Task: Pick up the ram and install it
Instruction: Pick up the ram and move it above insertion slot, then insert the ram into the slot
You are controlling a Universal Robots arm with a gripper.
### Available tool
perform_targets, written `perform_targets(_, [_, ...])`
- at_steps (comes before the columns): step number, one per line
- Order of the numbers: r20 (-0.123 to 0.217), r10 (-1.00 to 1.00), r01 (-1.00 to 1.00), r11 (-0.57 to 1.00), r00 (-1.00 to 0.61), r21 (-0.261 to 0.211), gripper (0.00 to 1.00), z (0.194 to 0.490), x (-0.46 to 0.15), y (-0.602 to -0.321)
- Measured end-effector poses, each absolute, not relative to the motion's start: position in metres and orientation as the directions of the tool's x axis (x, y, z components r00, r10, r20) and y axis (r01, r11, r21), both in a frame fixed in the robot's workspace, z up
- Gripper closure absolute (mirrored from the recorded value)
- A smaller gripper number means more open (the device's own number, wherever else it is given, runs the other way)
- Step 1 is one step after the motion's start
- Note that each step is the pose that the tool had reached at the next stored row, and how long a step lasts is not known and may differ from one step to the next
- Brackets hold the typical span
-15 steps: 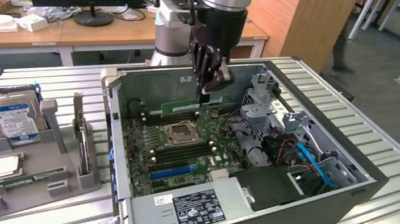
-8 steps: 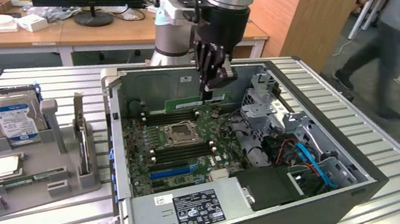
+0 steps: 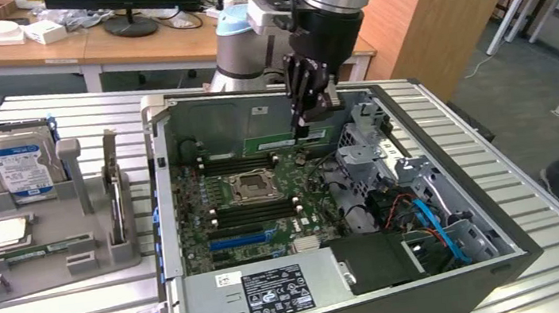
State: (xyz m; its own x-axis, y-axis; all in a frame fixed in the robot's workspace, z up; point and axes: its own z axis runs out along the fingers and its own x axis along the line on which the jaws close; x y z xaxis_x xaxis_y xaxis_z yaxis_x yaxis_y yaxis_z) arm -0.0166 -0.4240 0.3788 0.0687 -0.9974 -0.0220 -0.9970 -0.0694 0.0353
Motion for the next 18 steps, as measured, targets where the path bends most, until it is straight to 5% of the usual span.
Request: perform_targets(18, [-0.022, -0.998, -0.997, -0.066, 0.065, 0.035, 0.88, 0.3787, -0.0121, -0.4238])
